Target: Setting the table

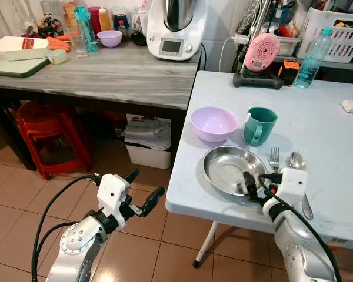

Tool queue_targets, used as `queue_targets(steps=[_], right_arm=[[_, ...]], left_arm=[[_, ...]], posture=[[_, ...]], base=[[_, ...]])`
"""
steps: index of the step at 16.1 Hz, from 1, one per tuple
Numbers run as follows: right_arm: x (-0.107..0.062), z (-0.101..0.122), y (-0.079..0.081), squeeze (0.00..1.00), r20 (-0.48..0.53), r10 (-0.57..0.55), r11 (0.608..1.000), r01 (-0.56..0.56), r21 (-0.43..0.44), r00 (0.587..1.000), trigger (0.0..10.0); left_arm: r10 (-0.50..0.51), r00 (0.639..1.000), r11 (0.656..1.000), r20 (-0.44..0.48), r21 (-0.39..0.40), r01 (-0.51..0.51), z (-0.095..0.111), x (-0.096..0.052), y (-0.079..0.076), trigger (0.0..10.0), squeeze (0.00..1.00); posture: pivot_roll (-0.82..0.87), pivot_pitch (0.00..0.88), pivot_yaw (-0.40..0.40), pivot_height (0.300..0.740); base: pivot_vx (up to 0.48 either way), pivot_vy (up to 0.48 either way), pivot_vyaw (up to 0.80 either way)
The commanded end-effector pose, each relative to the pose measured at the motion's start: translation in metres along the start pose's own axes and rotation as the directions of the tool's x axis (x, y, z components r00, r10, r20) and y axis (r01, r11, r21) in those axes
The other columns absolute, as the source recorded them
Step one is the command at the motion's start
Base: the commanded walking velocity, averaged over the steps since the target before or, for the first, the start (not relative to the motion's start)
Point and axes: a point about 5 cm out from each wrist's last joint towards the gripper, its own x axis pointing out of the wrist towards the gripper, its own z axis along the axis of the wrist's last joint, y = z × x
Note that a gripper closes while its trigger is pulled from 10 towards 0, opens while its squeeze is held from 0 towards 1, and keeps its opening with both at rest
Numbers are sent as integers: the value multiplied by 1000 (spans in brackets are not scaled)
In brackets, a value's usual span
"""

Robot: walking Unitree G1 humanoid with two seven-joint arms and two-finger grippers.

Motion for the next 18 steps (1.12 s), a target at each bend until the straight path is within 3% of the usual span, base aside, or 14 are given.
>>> queue_targets(steps=[1,2,3,4,5,6,8,11,12,18], right_arm=[[3,-1,2,0,-19,11,1000,-11,16,1000,10000],[6,-2,6,0,-25,43,999,-43,19,999,4863],[9,-1,9,0,-31,53,999,-53,14,998,1843],[10,-1,9,0,-36,54,998,-54,8,998,1843],[12,1,11,0,-36,67,998,-66,14,997,0],[14,2,12,0,-40,74,997,-73,15,996,1529],[14,2,12,0,-46,78,997,-77,14,996,1961],[15,-1,9,0,-67,70,997,-69,24,995,824],[14,-1,9,0,-69,70,997,-69,23,995,0],[14,-4,8,0,-83,64,997,-60,51,995,0]], left_arm=[[-13,1000,1000,4,18,12,5,0,-1,10000,0],[-16,1000,1000,2,17,16,5,0,-2,10000,0],[-22,1000,1000,0,14,22,5,-1,-2,10000,0],[-26,1000,1000,-1,12,26,4,-1,-2,10000,0],[-36,999,999,-3,14,37,4,-2,-2,10000,0],[-50,999,999,-10,20,50,4,-3,-2,10000,0],[-59,998,998,-17,27,60,4,-3,-2,10000,0],[-71,997,997,-20,28,72,3,-4,-1,10000,0],[-77,997,996,-20,31,78,3,-4,-1,10000,0],[-88,996,996,-17,32,89,3,-3,-3,10000,0]], posture=[[-21,0,2,740],[-21,0,4,740],[-19,0,6,740],[-19,0,6,740],[-17,0,5,740],[-14,0,2,740],[-14,0,2,740],[-17,0,2,740],[-17,0,2,740],[-17,0,-1,740]], base=[[0,0,0],[0,0,0],[0,0,0],[0,0,0],[0,0,0],[0,0,0],[0,0,0],[0,0,0],[0,0,0],[0,0,0]])
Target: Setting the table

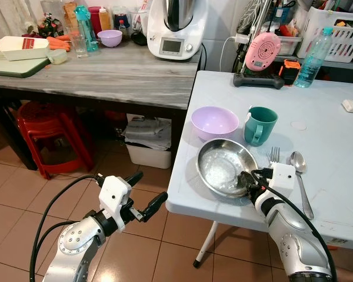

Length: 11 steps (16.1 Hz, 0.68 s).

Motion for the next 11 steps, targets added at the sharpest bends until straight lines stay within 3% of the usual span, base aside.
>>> queue_targets(steps=[1,11], right_arm=[[1,-5,-2,0,-34,-19,1000,20,9,999,0],[-1,-8,-14,0,-68,-132,990,135,36,989,0]], left_arm=[[-7,1000,1000,4,10,7,1,0,0,10000,0],[-2,999,1000,36,-9,2,1,3,1,10000,0]], posture=[[-16,0,-3,740],[-18,0,-7,740]], base=[[0,0,0],[0,0,0]])
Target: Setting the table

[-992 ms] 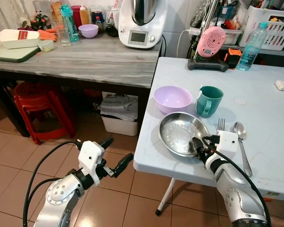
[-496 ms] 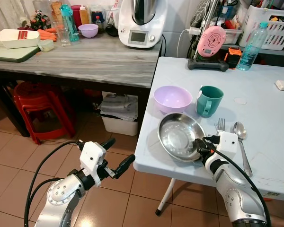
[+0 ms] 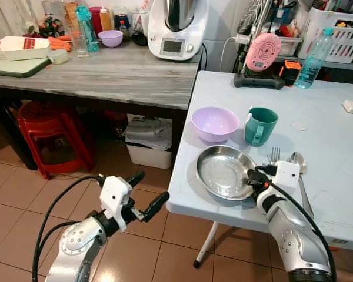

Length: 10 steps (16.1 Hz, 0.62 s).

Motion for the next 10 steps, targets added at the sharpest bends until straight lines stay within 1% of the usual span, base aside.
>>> queue_targets(steps=[1,2,3,4,5,6,8,9,10], right_arm=[[-3,-11,-12,0,-68,-71,997,71,5,995,0],[-3,-10,-13,0,-71,-83,996,84,8,994,2078],[-4,-9,-14,0,-74,-88,995,91,38,993,10000],[-4,-5,-15,0,-58,-99,994,101,32,993,10000],[-4,-5,-15,0,-58,-99,994,101,32,993,10000],[-2,-6,-18,0,-103,-134,991,133,-13,986,10000],[-2,0,-16,0,-51,-134,991,133,-18,990,10000],[-2,5,-12,0,-9,-106,994,106,-22,994,10000],[-3,14,-8,0,76,-77,995,81,-55,994,10000]], left_arm=[[5,1000,1000,17,19,-5,4,1,3,10000,0],[-6,1000,1000,23,30,6,5,1,2,10000,0],[-40,999,998,35,42,38,8,2,1,10000,0],[-63,997,996,45,62,60,10,2,0,10000,0],[-63,997,996,45,62,60,10,2,0,10000,0],[-79,996,994,43,81,76,11,2,-1,10000,0],[-95,995,989,28,117,91,12,1,-1,10000,0],[-64,998,991,15,119,62,10,1,3,10000,0],[6,1000,993,0,120,-6,7,1,13,10000,0]], posture=[[-18,0,-7,740],[-25,0,-11,740],[-25,0,-11,740],[-28,0,-14,740],[-28,0,-14,740],[-30,0,-16,740],[-30,0,-16,740],[-34,0,-15,740],[-37,0,-15,740]], base=[[0,0,0],[0,0,0],[0,0,0],[0,0,0],[0,0,0],[0,0,0],[0,0,0],[0,0,0],[0,0,0]])
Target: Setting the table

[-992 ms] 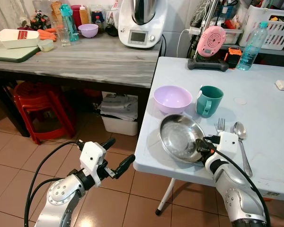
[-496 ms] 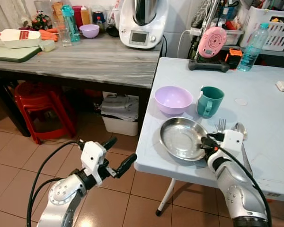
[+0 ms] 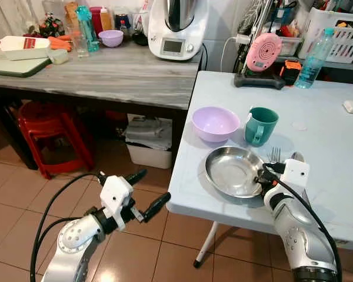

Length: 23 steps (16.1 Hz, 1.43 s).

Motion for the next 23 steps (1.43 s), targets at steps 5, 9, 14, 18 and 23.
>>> queue_targets(steps=[5,9,14,18,23], right_arm=[[-7,7,9,0,31,31,998,-30,-49,999,10000],[-16,6,14,0,88,42,999,-39,-29,995,10000],[-18,4,21,0,89,51,999,-49,-22,995,10000],[-19,4,23,0,94,55,998,-53,-20,994,10000],[-18,3,24,0,102,60,998,-57,-27,993,10000]], left_arm=[[335,933,939,-132,-28,-342,-15,9,39,10000,0],[458,877,881,-146,-56,-470,-26,5,40,10000,0],[489,860,849,-148,-145,-508,-28,12,36,10000,0],[494,858,848,-138,-141,-511,-28,14,38,10000,0],[485,864,853,-136,-144,-501,-28,16,35,10000,0]], posture=[[-47,0,-21,740],[-53,0,-23,740],[-52,0,-21,740],[-51,0,-16,740],[-50,0,-14,740]], base=[[0,0,0],[0,0,0],[0,141,-605],[0,390,-767],[0,455,-106]])
